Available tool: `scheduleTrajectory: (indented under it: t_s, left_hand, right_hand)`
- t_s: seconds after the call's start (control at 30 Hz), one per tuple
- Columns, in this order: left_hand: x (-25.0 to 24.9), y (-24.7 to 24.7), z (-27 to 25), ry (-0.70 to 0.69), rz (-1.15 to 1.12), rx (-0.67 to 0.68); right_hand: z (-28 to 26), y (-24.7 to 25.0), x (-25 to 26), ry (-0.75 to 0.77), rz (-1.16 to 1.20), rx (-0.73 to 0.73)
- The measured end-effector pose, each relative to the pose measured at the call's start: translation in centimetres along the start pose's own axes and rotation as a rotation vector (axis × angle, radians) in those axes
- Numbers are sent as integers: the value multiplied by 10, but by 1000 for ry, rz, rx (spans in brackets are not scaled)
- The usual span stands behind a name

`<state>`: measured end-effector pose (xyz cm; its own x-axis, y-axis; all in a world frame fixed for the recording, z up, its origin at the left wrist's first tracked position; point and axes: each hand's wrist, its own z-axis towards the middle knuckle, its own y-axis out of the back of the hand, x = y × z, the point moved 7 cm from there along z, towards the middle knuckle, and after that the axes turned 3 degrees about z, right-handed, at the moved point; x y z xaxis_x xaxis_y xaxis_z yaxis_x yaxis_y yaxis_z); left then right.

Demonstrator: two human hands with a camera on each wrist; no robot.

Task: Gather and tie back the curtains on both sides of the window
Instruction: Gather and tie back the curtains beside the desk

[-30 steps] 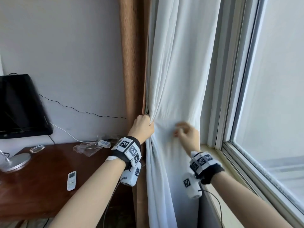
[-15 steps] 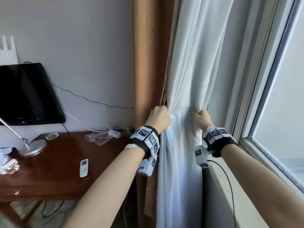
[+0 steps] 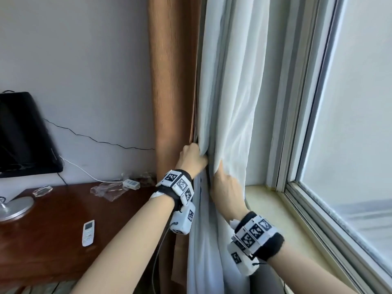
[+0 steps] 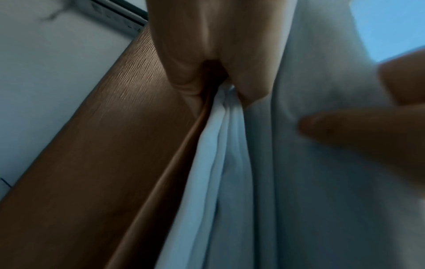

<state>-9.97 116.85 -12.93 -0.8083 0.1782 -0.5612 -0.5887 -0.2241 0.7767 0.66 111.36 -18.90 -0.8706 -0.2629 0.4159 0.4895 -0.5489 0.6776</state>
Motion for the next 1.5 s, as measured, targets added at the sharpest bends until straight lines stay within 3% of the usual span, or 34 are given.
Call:
scheduleTrajectory:
  t_s: [0.17, 0.23, 0.37, 0.43, 0.53, 0.6, 0.7, 0.93, 1.07, 1.3, 1.5]
  left_hand:
    - [-6, -11, -9, 58, -241, 106]
    - [-7, -10, -13, 46, -130, 108]
    - [-2, 4, -14, -29, 94, -24]
    - [4, 11, -11, -33, 120, -33]
    - [8, 16, -6, -52, 129, -28]
    - [8, 17, -6, -68, 142, -31]
    - [9, 17, -7, -80, 155, -25]
    - [7, 13, -2, -111, 167, 5]
    - [11, 13, 3, -111, 173, 3]
    - [14, 14, 6, -80, 188, -17]
    - [13, 16, 4, -57, 165, -38]
  right_hand:
    - [1, -47, 1, 57, 3, 105]
    - [5, -58, 1, 105, -56, 186]
    - [3, -42, 2, 94, 418, 467]
    - [18, -23, -23, -37, 583, 355]
    - [50, 6, -77, -260, 635, -48]
    - [71, 9, -107, -397, 684, -141]
    - [98, -33, -129, -605, 950, 91]
    - [121, -110, -107, -634, 1262, 526]
    - [123, -115, -95, -582, 1125, 506]
    - [117, -73, -99, -373, 622, 202]
    - [57, -11, -114, -237, 309, -46]
